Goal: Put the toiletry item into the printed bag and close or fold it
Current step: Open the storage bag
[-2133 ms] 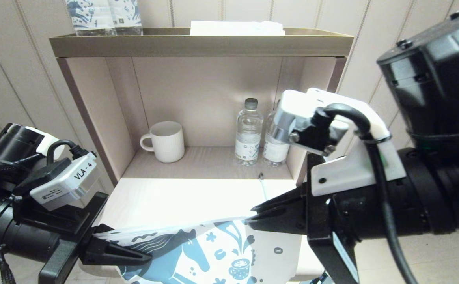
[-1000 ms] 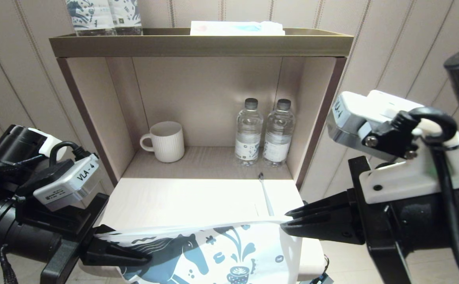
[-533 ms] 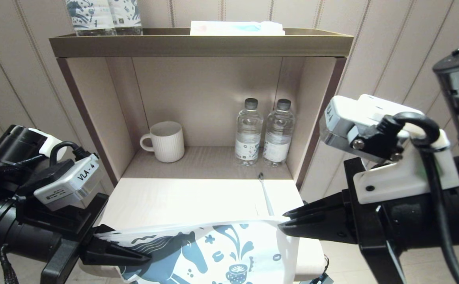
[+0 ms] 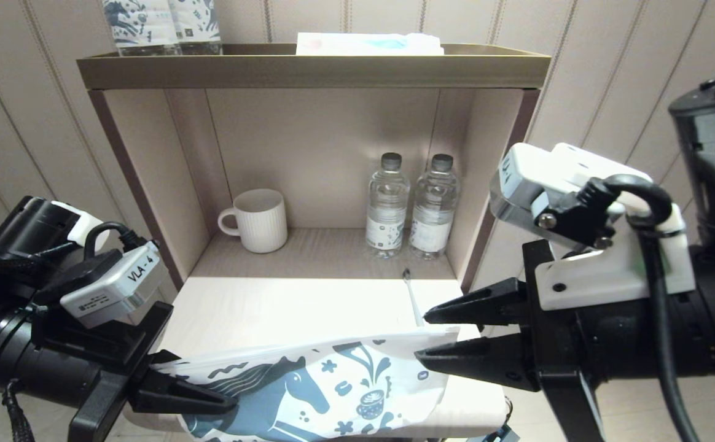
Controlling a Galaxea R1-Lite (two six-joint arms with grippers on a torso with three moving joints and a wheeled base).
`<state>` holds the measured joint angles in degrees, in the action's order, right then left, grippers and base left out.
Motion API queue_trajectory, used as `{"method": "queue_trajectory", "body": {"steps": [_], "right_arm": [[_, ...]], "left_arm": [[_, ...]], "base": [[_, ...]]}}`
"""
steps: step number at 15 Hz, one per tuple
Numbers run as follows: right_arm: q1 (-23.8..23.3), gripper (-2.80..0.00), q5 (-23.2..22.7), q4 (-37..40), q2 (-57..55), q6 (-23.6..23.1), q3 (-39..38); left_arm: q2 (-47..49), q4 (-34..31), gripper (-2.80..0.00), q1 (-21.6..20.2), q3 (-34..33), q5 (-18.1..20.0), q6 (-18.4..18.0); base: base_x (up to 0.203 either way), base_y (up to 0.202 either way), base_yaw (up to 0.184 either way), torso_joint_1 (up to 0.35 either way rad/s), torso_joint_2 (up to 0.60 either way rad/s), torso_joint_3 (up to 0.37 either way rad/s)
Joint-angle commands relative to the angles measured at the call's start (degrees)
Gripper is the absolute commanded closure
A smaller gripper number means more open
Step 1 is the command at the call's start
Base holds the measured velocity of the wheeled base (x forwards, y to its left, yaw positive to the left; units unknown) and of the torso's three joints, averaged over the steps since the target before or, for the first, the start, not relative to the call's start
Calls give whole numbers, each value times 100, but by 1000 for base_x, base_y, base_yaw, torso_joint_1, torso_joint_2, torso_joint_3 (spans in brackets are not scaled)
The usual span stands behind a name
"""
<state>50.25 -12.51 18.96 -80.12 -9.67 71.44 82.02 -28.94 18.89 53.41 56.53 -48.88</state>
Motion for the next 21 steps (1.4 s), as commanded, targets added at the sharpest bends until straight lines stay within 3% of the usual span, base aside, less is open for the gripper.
{"method": "queue_trajectory", "body": {"steps": [1,6,10,21], "right_arm": [[-6,-280,-24,12,-31,9,-51],[-30,-280,-107,3,-42,10,-369],[-138,-280,-712,3,-30,9,-637],[-129,-280,-771,-463,-153,25,-897]], "left_arm": [[25,-15,0,9,-6,34,-34],[16,-15,0,9,-6,42,-25],[16,-15,0,9,-6,34,-25],[25,-6,0,9,-6,34,-33]], "base": [[0,0,0,0,0,0],[0,0,0,0,0,0],[0,0,0,0,0,0],[0,0,0,0,0,0]]}}
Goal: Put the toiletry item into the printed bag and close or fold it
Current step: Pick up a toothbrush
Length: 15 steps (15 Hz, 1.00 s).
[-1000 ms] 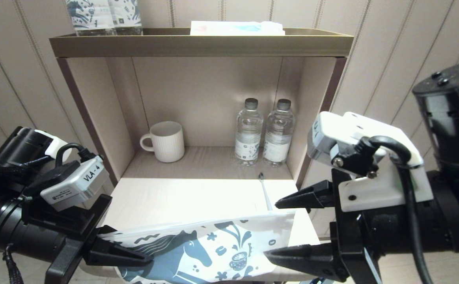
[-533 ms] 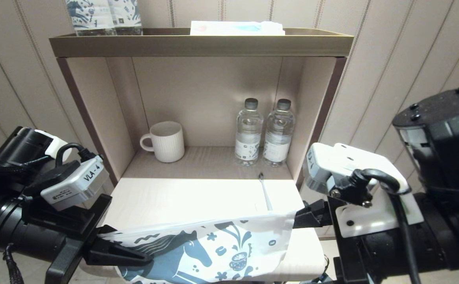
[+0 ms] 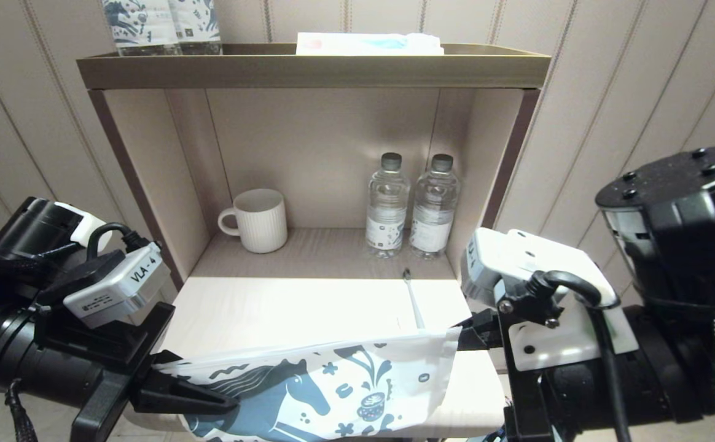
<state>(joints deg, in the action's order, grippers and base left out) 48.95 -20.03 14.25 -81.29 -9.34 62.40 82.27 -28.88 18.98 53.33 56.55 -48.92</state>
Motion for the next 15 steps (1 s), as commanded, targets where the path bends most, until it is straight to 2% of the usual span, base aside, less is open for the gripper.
{"method": "queue_trajectory", "body": {"steps": [1,5,6,7,10,11,15], "right_arm": [[10,-280,-51,8,-36,-33,-15],[1,-280,-64,8,-41,-36,4],[1,-10,-69,8,-43,-18,-18],[7,0,-63,8,-36,-33,-35],[1,0,-71,-1,-54,-33,26],[1,-280,-71,8,-54,-33,9],[22,-280,-100,-1,-182,-38,-13]], "left_arm": [[-1,-21,0,0,2,31,-29],[-1,-21,0,0,2,31,-30],[-1,-21,0,0,2,31,-30],[-1,-21,0,0,2,31,-30],[-1,-21,0,0,2,31,-30],[-10,-21,0,0,2,31,-21],[-1,-21,0,0,10,31,-29]], "base": [[0,0,0,0,0,0],[0,0,0,0,0,0],[0,0,0,0,0,0],[0,0,0,0,0,0],[0,0,0,0,0,0],[0,0,0,0,0,0],[0,0,0,0,0,0]]}}
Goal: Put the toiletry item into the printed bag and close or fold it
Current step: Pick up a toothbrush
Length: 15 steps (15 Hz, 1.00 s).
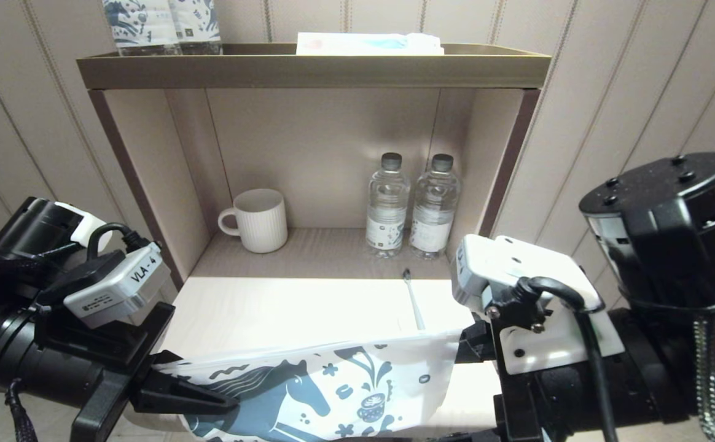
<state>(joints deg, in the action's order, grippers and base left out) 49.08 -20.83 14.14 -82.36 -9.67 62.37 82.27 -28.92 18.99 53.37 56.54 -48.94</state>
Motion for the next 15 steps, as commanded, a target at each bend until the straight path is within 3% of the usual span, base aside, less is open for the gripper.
{"method": "queue_trajectory", "body": {"steps": [1,5,15], "right_arm": [[20,-280,-54,10,-143,-9,-14],[41,-280,-79,-368,-222,18,27],[5,-280,-79,-377,-219,24,12]], "left_arm": [[-1,-18,0,-1,7,41,-19],[8,-9,0,-1,7,40,-19],[8,-9,0,-1,7,32,-28]], "base": [[0,0,0,0,0,0],[0,0,0,0,0,0],[0,0,0,0,0,0]]}}
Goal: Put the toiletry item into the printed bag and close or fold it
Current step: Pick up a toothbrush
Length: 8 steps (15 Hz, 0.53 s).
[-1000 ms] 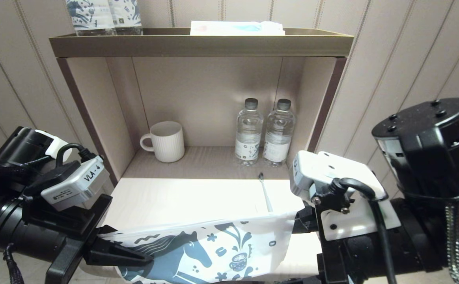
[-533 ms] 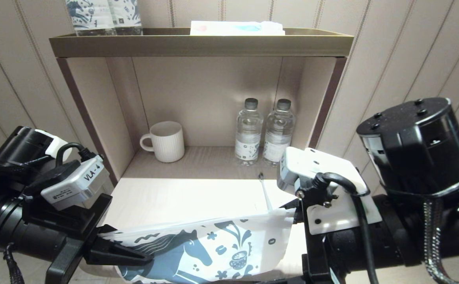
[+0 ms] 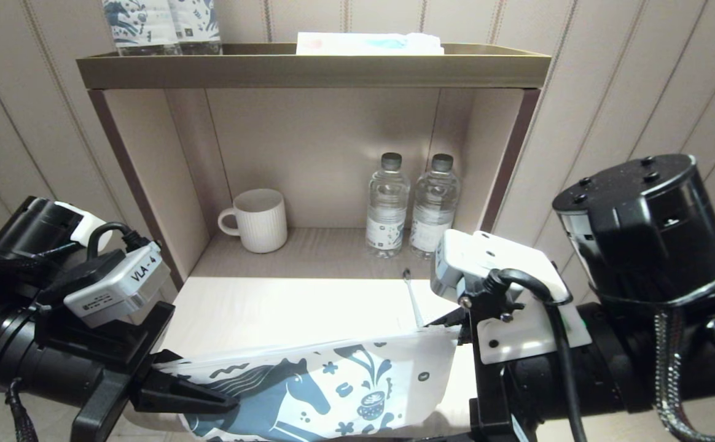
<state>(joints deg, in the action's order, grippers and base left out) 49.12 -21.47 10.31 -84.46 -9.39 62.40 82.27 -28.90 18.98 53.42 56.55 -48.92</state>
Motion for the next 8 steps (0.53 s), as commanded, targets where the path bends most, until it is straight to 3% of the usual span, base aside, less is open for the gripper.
{"method": "queue_trajectory", "body": {"steps": [1,2,3,8], "right_arm": [[1,-280,-15,6,-3,-2,17],[-7,-280,-15,6,-8,-2,17],[-7,0,-13,6,-4,-1,0],[-14,0,-7,15,-25,16,44]], "left_arm": [[-1,-19,0,0,1,31,-29],[-1,-11,0,0,-7,31,-30],[-1,-19,0,0,1,31,-30],[-25,-19,0,0,-7,31,-22]], "base": [[0,0,0,0,0,0],[0,0,0,0,0,0],[0,0,0,0,0,0],[0,0,0,0,0,0]]}}
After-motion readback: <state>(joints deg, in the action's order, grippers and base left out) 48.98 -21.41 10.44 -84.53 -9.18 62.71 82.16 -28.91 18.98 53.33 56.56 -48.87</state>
